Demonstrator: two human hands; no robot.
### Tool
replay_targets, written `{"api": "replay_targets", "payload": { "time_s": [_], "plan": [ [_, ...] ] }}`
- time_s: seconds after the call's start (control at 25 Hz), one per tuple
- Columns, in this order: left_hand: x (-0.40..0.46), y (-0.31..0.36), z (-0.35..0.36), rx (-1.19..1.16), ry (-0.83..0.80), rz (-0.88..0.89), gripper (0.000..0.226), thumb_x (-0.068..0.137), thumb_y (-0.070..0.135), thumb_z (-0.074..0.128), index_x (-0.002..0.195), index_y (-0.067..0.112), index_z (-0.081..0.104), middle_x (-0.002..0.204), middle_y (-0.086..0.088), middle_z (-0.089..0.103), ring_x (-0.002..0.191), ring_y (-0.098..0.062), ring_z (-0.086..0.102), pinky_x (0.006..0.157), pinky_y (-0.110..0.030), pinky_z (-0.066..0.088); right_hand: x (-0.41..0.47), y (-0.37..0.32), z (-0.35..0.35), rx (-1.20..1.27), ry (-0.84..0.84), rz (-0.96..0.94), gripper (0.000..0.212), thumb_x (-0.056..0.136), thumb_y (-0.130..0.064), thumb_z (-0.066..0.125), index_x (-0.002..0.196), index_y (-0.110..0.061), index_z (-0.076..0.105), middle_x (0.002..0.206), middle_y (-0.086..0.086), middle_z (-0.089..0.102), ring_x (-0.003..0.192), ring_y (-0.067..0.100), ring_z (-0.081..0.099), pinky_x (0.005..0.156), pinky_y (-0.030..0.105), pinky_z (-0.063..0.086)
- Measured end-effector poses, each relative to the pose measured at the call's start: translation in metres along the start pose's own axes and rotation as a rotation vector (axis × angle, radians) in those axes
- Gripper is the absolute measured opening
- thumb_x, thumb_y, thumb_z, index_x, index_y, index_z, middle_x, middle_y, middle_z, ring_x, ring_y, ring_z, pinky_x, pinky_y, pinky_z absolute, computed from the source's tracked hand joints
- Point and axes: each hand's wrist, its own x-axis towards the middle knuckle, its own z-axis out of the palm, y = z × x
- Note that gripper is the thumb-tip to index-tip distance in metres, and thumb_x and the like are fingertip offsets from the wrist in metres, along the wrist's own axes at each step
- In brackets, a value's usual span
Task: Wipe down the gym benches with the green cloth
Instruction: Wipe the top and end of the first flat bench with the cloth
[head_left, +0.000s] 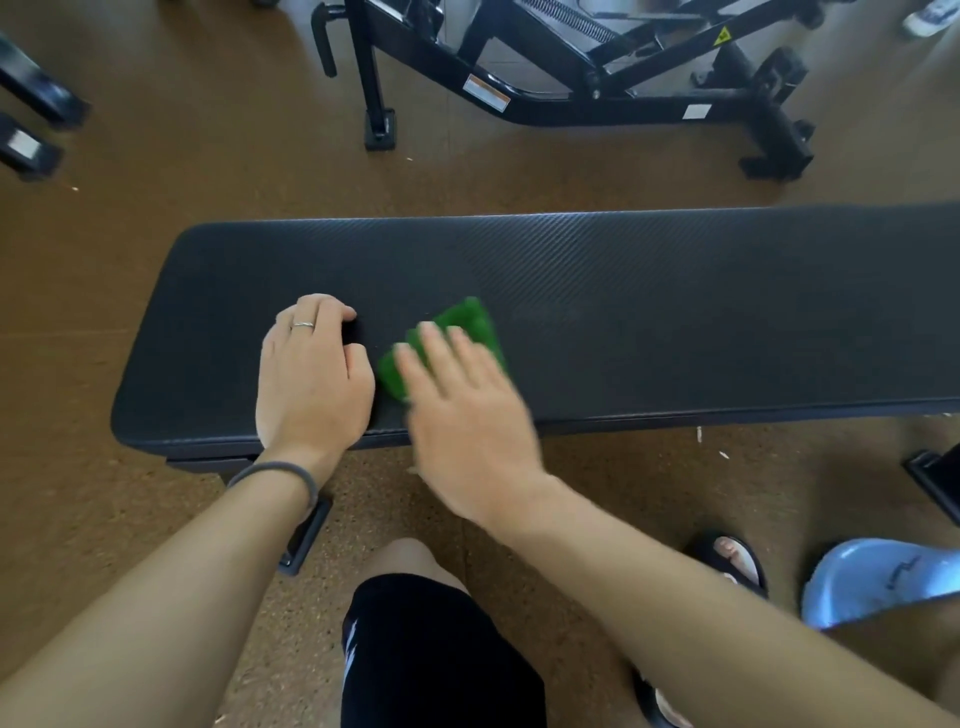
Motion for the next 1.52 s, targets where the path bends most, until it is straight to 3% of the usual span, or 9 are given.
{"api": "replay_targets", "payload": {
  "time_s": [0.2,0.36,0.44,0.6,0.84,0.96,1.2,1.32,1.52],
  "plan": [
    [-0.002,-0.002,-0.005,-0.061,-0.001,-0.011,0.032,0.094,0.007,0.043,0.119,0.01,0.062,0.13,-0.003,0.06,0.121,-0.025,0.05,0.104,-0.041,0.041,-0.001,0.028,-0.009,-0.015,-0.071,-0.121,0.057,0.107,-0.034,0.032,0.161,-0.018,0.032,0.169,0.011,0.027,0.156,0.029,0.027,0.128,0.044,0.022],
    [-0.002,0.002,-0.005,-0.058,0.0,-0.029,0.03,0.097,0.009,0.043,0.12,0.011,0.062,0.13,-0.003,0.06,0.121,-0.025,0.051,0.106,-0.042,0.043,-0.044,0.102,-0.026,-0.068,0.001,0.094,0.053,0.109,-0.034,0.03,0.159,-0.015,0.037,0.167,0.012,0.032,0.154,0.031,0.031,0.128,0.044,0.024],
    [-0.002,0.002,-0.002,-0.055,0.003,-0.037,0.03,0.096,0.01,0.043,0.119,0.011,0.062,0.129,-0.003,0.06,0.12,-0.025,0.052,0.105,-0.041,0.043,-0.029,0.073,-0.013,-0.093,0.022,0.133,0.054,0.108,-0.032,0.033,0.158,-0.012,0.039,0.165,0.015,0.034,0.152,0.035,0.034,0.127,0.047,0.026],
    [-0.002,0.002,-0.002,-0.062,0.007,-0.026,0.035,0.093,0.012,0.038,0.119,0.01,0.063,0.127,-0.004,0.061,0.119,-0.025,0.053,0.105,-0.041,0.043,0.039,0.005,0.002,0.033,-0.041,-0.108,0.055,0.109,-0.034,0.033,0.161,-0.015,0.033,0.169,0.012,0.028,0.156,0.031,0.026,0.127,0.047,0.024],
    [-0.005,0.003,-0.004,-0.064,0.021,-0.032,0.037,0.093,0.014,0.037,0.119,0.01,0.063,0.127,-0.004,0.062,0.12,-0.024,0.054,0.105,-0.042,0.045,-0.015,0.011,-0.006,0.083,-0.131,-0.153,0.056,0.109,-0.035,0.025,0.163,-0.021,0.027,0.171,0.006,0.021,0.159,0.026,0.018,0.13,0.043,0.018],
    [-0.002,0.003,-0.002,-0.082,0.017,-0.046,0.036,0.092,0.013,0.038,0.118,0.01,0.063,0.127,-0.003,0.062,0.119,-0.023,0.053,0.103,-0.04,0.045,0.026,0.022,-0.005,0.111,-0.097,-0.208,0.055,0.109,-0.033,0.029,0.161,-0.019,0.032,0.169,0.008,0.027,0.157,0.028,0.024,0.129,0.043,0.02],
    [0.0,0.003,-0.003,-0.089,0.012,-0.093,0.029,0.095,0.006,0.043,0.116,0.012,0.061,0.127,-0.002,0.062,0.118,-0.021,0.053,0.097,-0.041,0.048,0.152,0.02,0.01,0.127,-0.158,-0.082,0.053,0.111,-0.033,0.031,0.163,-0.02,0.027,0.171,0.008,0.021,0.159,0.028,0.017,0.129,0.042,0.013],
    [-0.001,0.002,-0.003,-0.09,0.008,-0.095,0.027,0.095,0.007,0.043,0.113,0.013,0.061,0.127,-0.002,0.062,0.117,-0.021,0.053,0.096,-0.042,0.049,0.151,0.084,0.002,0.002,-0.117,-0.077,0.064,0.103,-0.037,0.045,0.158,-0.007,0.033,0.168,0.015,0.027,0.155,0.034,0.024,0.128,0.046,0.019],
    [-0.002,0.003,0.0,-0.082,0.035,-0.083,0.024,0.093,0.005,0.045,0.11,0.011,0.061,0.123,-0.004,0.063,0.115,-0.023,0.055,0.097,-0.043,0.049,0.112,0.184,-0.018,-0.014,-0.102,0.423,0.058,0.11,-0.034,0.023,0.16,-0.007,0.031,0.168,0.018,0.027,0.155,0.036,0.024,0.128,0.047,0.018]
  ]
}}
